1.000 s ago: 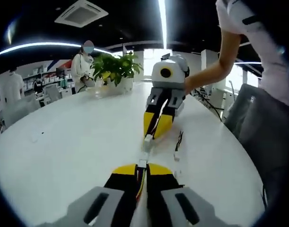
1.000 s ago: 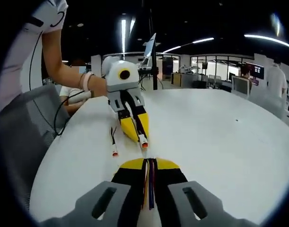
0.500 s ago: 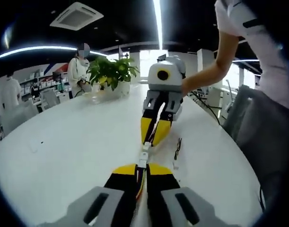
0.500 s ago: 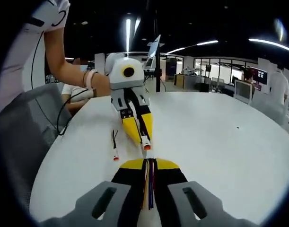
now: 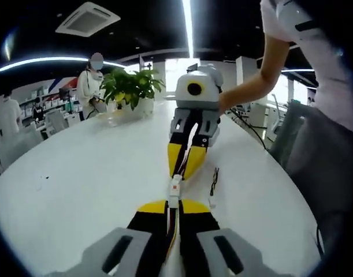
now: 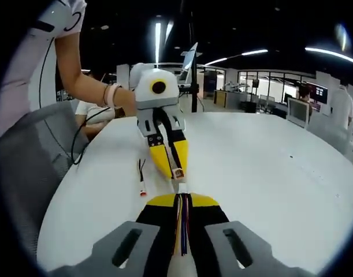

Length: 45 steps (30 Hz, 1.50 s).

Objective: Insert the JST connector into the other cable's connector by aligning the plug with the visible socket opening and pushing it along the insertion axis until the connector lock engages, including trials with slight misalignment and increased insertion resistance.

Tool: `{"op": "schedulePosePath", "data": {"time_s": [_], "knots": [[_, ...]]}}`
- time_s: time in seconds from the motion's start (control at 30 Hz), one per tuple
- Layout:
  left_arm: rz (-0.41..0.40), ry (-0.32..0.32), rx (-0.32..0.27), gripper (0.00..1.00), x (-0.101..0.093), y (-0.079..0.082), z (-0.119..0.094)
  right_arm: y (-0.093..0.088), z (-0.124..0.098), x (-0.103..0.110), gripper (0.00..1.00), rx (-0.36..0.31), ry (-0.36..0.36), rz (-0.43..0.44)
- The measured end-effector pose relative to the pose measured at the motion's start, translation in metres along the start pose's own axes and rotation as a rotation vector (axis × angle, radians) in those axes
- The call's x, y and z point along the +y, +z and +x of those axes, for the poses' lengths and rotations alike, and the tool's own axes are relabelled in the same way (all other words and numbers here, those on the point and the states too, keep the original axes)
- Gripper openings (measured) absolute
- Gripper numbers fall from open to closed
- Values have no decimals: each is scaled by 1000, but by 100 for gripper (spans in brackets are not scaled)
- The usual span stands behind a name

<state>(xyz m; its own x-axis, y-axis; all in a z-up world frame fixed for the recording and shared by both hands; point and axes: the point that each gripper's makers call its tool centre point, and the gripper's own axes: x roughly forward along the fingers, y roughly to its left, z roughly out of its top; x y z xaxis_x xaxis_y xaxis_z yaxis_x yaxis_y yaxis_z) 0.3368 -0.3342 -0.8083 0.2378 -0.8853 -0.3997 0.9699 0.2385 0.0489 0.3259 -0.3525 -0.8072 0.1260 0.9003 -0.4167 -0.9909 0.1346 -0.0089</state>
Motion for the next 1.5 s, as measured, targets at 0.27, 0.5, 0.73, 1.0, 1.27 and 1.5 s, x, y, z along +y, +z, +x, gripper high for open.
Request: {"op": "schedulePosePath", "data": {"time_s": [0.27,0.5,0.73,1.0,1.27,1.5], "knots": [[8,-17,18,0,-3,-4,3,6,1,2,4,-10,4,-12],[9,-27,26,0,-2,-5,4,5,4,5,4,-6,17,-17],[14,-33,36,0,-1,-7,3,4,5,5,3,1,22,-21],[4,-50,44,0,-2,-8,2,2,6,7,3,29,38,-49],[33,-76,76,0,-3,-10,2,0,7,9,3,46,56,-60],[32,-99,101,0,-4,-10,1,-2,9,10,3,61,72,-81]]}}
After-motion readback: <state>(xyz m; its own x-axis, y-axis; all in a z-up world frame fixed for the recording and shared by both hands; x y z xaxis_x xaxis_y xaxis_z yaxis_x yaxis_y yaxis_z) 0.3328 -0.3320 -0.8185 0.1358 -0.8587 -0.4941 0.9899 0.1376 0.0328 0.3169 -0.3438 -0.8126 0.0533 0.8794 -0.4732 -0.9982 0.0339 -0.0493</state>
